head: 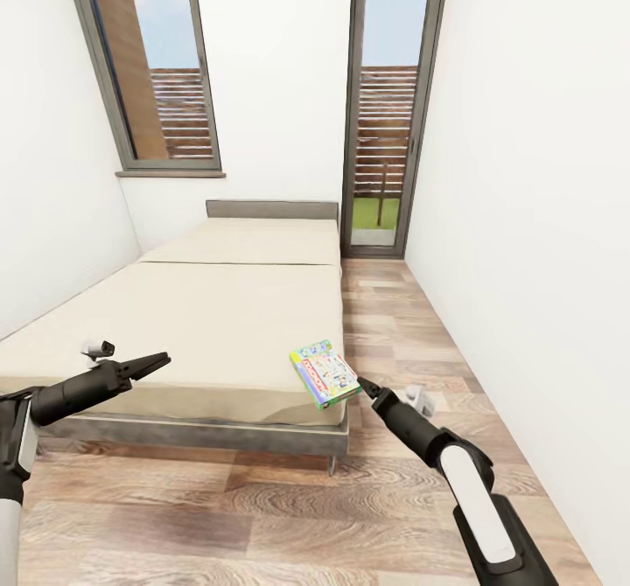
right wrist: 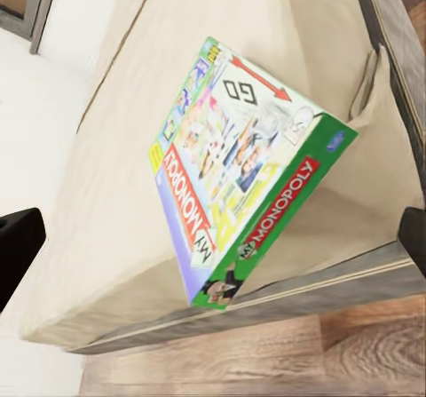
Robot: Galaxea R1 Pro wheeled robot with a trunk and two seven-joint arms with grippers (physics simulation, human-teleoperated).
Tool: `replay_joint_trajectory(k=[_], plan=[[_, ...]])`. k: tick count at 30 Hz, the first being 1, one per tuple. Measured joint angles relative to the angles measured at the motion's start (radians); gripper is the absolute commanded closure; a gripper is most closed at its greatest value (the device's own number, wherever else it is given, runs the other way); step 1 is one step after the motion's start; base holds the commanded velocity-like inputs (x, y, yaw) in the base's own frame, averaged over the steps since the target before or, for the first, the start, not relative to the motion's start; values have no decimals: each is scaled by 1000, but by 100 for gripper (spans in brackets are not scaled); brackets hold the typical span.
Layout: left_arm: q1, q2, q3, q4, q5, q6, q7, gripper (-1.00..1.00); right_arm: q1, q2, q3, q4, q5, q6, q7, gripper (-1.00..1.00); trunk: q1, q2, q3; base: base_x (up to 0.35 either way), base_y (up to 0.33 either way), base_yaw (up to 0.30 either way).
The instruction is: Put all the toys in the child's room - the three board games (two on the bed and one on the table), the two jigsaw puzzles on the table, and the tennis ball on the table - inside the toy box on the table in the child's room.
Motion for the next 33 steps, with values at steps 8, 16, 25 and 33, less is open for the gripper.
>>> replay_joint_trajectory(k=[8, 16, 25, 33], plan=[[0, 0, 1, 0, 0, 0, 0, -100, 0, 1, -1, 62, -95, -7, -2, -100, 0, 0, 0, 0, 0, 0], [0, 0, 1, 0, 0, 0, 0, -100, 0, 1, -4, 114, -148, -10, -1, -100, 0, 0, 0, 0, 0, 0], [0, 0, 1, 0, 0, 0, 0, -100, 0, 1, -36, 188, -243, -10, 0, -100, 0, 0, 0, 0, 0, 0], [0, 0, 1, 0, 0, 0, 0, -100, 0, 21, -44, 249, -256, -10, 0, -100, 0, 0, 0, 0, 0, 0]])
